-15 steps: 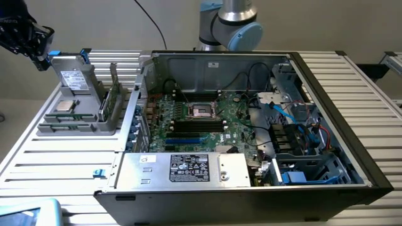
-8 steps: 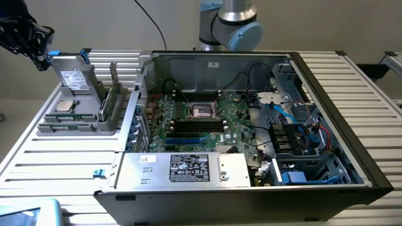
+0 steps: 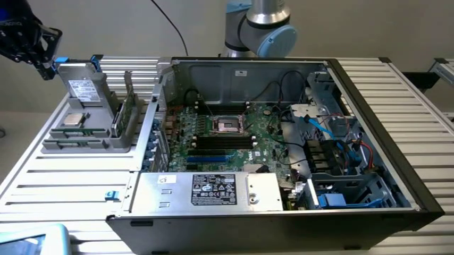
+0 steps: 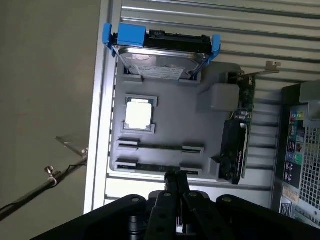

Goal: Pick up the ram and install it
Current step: 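Pick up the ram and move it above insertion slot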

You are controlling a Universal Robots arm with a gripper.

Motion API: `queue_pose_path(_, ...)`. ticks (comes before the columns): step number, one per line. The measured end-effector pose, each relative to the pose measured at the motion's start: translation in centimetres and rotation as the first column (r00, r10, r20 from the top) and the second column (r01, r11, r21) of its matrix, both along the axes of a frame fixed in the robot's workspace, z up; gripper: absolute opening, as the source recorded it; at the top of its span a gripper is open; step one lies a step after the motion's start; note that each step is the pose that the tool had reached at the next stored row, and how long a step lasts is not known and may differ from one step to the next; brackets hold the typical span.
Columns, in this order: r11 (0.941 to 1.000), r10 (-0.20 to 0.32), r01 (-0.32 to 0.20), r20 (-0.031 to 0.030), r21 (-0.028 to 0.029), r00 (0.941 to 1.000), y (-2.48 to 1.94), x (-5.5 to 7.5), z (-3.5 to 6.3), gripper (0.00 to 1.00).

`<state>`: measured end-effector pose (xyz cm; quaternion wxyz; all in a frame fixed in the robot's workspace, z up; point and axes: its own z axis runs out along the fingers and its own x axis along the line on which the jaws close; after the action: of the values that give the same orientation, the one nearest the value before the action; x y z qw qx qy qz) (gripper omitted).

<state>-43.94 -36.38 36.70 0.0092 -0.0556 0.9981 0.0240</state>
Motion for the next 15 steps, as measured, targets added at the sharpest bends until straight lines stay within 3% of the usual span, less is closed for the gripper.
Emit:
queue_pose_path(3, 0.9986, 0.054, -0.054, 0.0000, 0.0000, 0.9986, 0.00, 0.00, -0.01, 0.11)
queue_pose_path(7, 0.9921, 0.126, -0.126, 0.0000, 0.0000, 0.9921, 0.00, 0.00, -0.04, 0.11)
queue_pose_path(11, 0.9802, 0.198, -0.198, -0.0001, -0.0001, 0.9802, 0.00, 0.00, -0.08, 0.11)
queue_pose_path(15, 0.9630, 0.269, -0.269, -0.0023, -0.0010, 0.9630, 0.00, 0.00, -0.13, 0.11)
